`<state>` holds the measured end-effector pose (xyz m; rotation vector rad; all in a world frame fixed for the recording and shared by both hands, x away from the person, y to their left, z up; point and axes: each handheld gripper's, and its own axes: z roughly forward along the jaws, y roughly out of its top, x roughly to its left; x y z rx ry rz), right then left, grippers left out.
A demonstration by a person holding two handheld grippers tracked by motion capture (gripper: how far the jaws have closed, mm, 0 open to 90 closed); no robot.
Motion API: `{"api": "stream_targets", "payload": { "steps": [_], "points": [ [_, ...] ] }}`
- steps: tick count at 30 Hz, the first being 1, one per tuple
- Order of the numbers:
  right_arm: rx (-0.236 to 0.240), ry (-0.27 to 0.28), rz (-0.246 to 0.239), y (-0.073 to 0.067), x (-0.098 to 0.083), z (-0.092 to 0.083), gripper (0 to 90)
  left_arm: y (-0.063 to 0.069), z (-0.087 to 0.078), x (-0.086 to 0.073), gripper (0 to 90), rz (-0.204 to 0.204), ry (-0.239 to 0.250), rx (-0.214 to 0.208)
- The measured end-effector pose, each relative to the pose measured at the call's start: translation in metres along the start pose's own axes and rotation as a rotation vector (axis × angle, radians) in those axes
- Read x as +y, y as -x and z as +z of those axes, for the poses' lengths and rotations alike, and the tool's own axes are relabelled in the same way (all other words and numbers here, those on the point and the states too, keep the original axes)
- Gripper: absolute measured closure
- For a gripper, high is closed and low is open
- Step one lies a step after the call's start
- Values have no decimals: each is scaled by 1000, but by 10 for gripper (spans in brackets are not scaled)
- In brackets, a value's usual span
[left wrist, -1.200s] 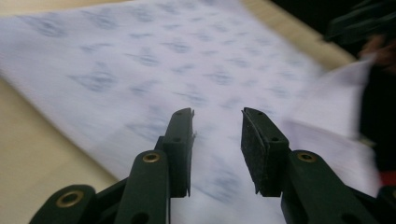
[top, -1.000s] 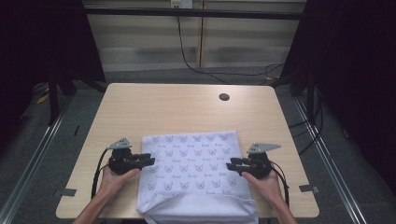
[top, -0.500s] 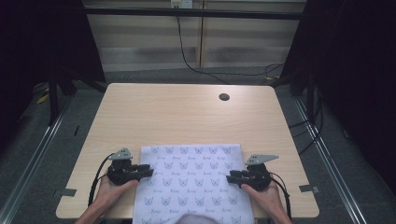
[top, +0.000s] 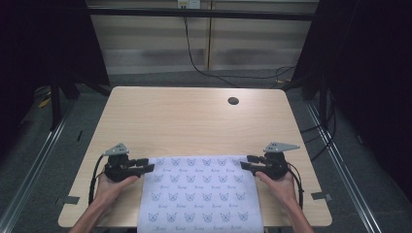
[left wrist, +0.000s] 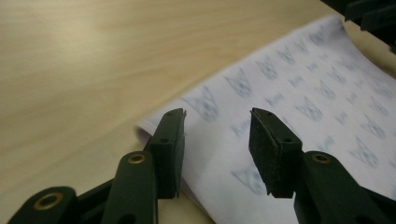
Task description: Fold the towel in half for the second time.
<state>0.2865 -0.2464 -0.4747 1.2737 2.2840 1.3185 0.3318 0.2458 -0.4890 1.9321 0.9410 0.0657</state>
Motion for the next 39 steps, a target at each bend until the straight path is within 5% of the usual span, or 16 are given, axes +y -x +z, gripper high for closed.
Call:
{"api": "stream_targets", "payload": {
  "steps": [3,7,12,19,27,35,39],
  "points": [
    [-31,-15,7,17,7,13,475,-16,6,5,501,-24,-5,52],
    [-61,-9,35,36,8,25,437,-29,14,3,421,-70,-19,62],
    [-52,-68,73,47,-2,37,403,-26,22,4,399,-55,-31,59],
    [-45,-56,64,43,-2,44,482,-21,27,3,401,-27,-63,59],
    [11,-73,34,35,-3,45,831,-16,27,-3,806,32,-87,2],
    [46,-18,72,37,0,35,859,-16,17,2,847,0,-28,-27],
    [45,22,50,30,6,27,862,-12,9,6,849,-1,6,-39]
  ]
}}
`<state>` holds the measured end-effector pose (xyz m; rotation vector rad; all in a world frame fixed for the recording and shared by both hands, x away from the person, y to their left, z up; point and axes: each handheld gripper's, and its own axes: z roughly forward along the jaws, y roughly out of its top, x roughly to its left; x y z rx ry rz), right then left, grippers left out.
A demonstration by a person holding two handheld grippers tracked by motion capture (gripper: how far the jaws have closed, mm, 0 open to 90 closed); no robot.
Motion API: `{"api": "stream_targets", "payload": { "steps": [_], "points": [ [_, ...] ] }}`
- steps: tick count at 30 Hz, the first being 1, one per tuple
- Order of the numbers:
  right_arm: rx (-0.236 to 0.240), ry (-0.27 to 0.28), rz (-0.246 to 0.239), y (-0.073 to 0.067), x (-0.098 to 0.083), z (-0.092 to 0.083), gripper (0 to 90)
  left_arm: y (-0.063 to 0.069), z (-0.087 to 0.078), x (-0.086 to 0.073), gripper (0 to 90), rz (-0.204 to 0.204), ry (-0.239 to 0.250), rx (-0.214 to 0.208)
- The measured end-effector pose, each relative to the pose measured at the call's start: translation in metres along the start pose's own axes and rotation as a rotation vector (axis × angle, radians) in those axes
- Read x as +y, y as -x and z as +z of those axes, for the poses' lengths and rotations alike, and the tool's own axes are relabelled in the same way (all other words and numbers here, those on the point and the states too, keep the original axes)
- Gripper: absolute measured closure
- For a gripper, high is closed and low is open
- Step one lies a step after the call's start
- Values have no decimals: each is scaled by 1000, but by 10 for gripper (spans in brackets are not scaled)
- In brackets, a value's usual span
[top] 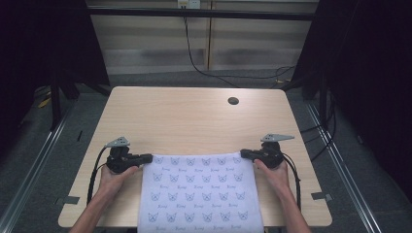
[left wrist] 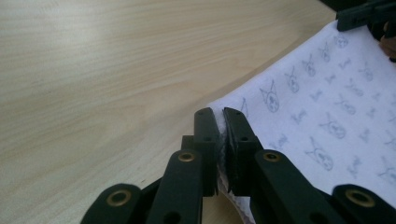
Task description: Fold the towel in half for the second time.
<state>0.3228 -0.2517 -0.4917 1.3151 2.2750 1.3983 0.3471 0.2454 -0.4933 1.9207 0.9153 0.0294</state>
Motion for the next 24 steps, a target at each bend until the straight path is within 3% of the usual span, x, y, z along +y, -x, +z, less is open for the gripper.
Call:
{"api": "stream_targets", "payload": {
  "steps": [8,16,24],
  "points": [
    [18,46,13,2,15,-16,865,-1,-11,9,848,-42,95,-31],
    [30,115,-12,-3,46,-27,867,2,-24,33,849,-5,133,-9],
    [15,141,-5,4,69,-31,868,3,-26,66,849,33,143,22]
  ]
}}
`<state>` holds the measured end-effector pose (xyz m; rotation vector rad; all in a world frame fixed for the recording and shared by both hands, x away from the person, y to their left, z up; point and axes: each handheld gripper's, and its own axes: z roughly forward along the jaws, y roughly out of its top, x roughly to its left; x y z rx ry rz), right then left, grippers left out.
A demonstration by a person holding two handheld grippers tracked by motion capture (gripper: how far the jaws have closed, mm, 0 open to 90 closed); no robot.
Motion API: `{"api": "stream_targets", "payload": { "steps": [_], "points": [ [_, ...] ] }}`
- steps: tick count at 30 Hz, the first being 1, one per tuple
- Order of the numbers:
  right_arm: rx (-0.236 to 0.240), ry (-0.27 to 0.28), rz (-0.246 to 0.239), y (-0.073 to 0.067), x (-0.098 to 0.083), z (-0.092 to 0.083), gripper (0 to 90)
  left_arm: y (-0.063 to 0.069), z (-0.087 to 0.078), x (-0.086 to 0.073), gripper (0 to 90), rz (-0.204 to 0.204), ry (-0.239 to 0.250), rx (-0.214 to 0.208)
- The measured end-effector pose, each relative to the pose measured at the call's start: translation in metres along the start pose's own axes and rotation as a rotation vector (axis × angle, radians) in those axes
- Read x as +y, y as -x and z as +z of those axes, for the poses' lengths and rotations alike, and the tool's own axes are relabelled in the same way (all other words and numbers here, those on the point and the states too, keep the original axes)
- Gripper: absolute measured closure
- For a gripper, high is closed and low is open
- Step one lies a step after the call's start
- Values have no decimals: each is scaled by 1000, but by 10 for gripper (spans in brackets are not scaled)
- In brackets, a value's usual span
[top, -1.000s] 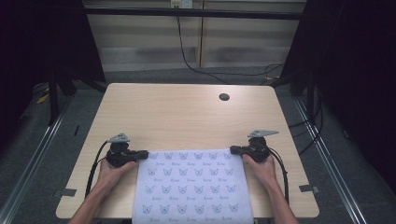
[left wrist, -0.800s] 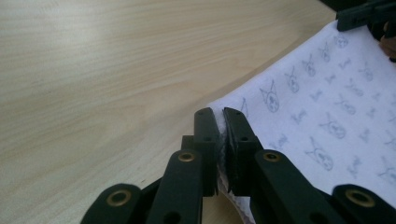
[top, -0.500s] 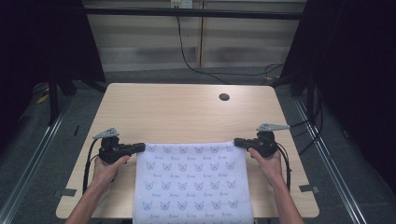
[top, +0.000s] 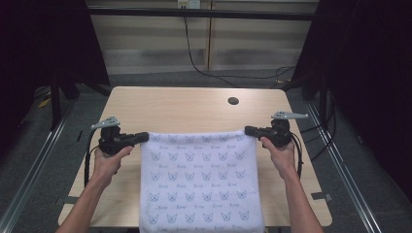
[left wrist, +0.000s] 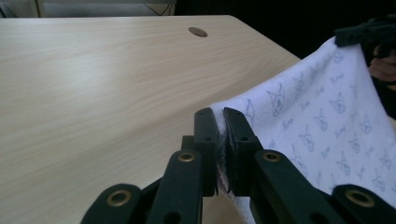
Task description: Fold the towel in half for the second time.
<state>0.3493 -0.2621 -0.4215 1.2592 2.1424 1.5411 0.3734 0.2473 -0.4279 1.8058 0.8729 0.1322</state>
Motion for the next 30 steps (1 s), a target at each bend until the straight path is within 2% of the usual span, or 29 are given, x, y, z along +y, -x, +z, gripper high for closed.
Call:
{"api": "stream_targets", "payload": {
  "steps": [5,7,11,13,15,16,17,20,23,25,30],
  "points": [
    [-21,19,-15,0,17,-5,868,-4,1,21,849,3,27,-4],
    [-26,19,-20,0,23,-6,868,-5,5,28,849,23,12,18],
    [-39,30,-18,3,36,-6,868,-9,5,45,850,28,36,16],
    [-48,32,-15,4,44,-6,869,-11,5,55,851,44,27,34],
    [-53,49,-24,3,54,-6,869,-11,4,62,855,38,39,44],
    [-53,55,-29,2,58,-7,870,-10,4,65,855,56,39,53],
    [-53,65,-29,2,63,-7,870,-9,3,67,855,57,47,55],
    [-60,74,-33,3,72,-6,870,-8,0,69,855,54,71,57],
    [-50,88,-24,4,73,-6,870,-6,-4,67,855,63,82,43],
    [-41,88,-33,0,70,-8,870,-2,-7,62,855,78,65,43],
    [-20,69,-74,-10,54,-18,870,9,-18,42,855,93,56,4]
  ]
}}
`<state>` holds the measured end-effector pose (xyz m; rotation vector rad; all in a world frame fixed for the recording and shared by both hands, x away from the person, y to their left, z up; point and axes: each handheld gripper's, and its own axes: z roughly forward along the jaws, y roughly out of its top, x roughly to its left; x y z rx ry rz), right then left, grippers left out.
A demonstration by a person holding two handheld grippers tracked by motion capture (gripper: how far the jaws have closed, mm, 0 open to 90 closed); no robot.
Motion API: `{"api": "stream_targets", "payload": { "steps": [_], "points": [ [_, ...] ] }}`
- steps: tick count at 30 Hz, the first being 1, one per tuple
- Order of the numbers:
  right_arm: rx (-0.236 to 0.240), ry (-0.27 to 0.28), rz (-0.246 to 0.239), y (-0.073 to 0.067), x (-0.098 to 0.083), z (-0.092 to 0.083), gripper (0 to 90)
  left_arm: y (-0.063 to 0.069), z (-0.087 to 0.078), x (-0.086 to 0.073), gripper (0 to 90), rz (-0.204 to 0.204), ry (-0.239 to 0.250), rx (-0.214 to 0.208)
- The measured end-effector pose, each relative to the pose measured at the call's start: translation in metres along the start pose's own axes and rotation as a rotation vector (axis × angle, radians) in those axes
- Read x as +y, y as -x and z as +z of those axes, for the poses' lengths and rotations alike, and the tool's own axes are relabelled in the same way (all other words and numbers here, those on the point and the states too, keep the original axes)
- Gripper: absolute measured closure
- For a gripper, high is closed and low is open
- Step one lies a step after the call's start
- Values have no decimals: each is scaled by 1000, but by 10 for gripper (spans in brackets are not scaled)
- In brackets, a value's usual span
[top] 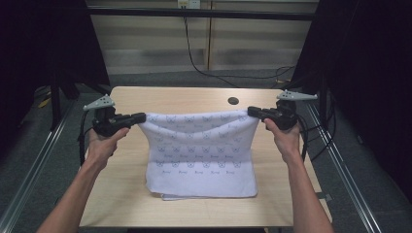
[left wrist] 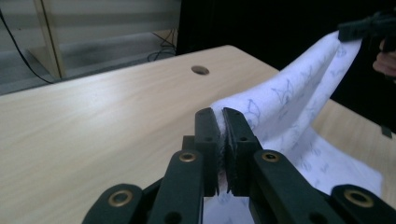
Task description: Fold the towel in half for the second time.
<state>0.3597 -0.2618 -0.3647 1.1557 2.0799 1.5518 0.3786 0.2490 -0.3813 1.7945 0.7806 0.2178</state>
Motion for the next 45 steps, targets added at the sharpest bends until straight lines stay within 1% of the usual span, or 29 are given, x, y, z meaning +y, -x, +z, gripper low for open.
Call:
{"api": "stream_targets", "payload": {
  "steps": [2,3,5,7,9,10,13,15,17,21,22,24,25,26,28,29,30,32,33,35,36,37,39,40,41,42,43,44,45],
  "points": [
    [12,-4,-14,-6,-6,-6,870,5,-5,-11,855,-20,12,-12],
    [17,-7,-25,-10,-10,-9,870,8,-8,-16,855,-22,20,-25],
    [32,-15,-41,-17,-18,-14,870,14,-13,-27,855,-13,6,-29],
    [43,-26,-55,-25,-30,-19,870,18,-18,-38,855,-31,4,-41],
    [57,-38,-60,-32,-45,-24,869,24,-23,-50,854,-34,7,-58],
    [63,-43,-60,-35,-52,-27,870,27,-24,-56,855,-35,-3,-55],
    [74,-58,-49,-42,-74,-36,869,37,-27,-73,854,-50,-21,-76],
    [81,-70,-48,-46,-86,-41,868,45,-29,-82,852,-32,-44,-73],
    [84,-80,-45,-49,-99,-44,865,50,-31,-94,848,-57,-50,-91],
    [94,-118,-37,-55,-123,-48,845,57,-34,-117,831,-38,-125,-127],
    [104,-128,-28,-58,-129,-49,828,60,-36,-121,820,-38,-135,-124],
    [106,-146,-10,-61,-140,-51,800,64,-41,-125,802,-22,-163,-145],
    [114,-161,-12,-63,-145,-52,776,66,-44,-127,783,-21,-160,-148],
    [109,-169,-7,-65,-149,-54,738,66,-46,-130,760,-36,-149,-163],
    [106,-172,1,-67,-152,-59,701,65,-51,-132,730,-51,-132,-170],
    [101,-160,11,-68,-152,-62,671,63,-53,-132,701,-57,-125,-166],
    [96,-146,23,-67,-152,-65,658,61,-54,-130,656,-68,-117,-148],
    [73,-135,18,-66,-150,-69,643,52,-55,-125,606,-96,-88,-102],
    [61,-119,30,-63,-149,-70,622,47,-54,-123,589,-110,-77,-77],
    [30,-95,53,-58,-148,-71,584,34,-49,-119,521,-121,-82,-5],
    [6,-84,64,-56,-148,-71,564,27,-48,-119,500,-158,-65,3],
    [-11,-76,72,-53,-149,-72,554,23,-47,-120,462,-178,-57,14],
    [-41,-65,85,-48,-151,-74,505,22,-49,-122,430,-197,-52,46],
    [-56,-63,83,-46,-151,-75,491,24,-51,-123,409,-211,-50,50],
    [-68,-70,71,-45,-152,-76,470,27,-54,-125,394,-204,-33,55],
    [-92,-94,39,-46,-152,-76,446,30,-55,-128,394,-193,-31,60],
    [-116,-111,27,-47,-152,-76,409,31,-56,-129,390,-186,-58,69],
    [-113,-116,37,-47,-154,-75,407,33,-57,-131,364,-185,-62,67],
    [-112,-114,42,-47,-156,-75,408,34,-59,-134,345,-187,-42,70]
  ]
}}
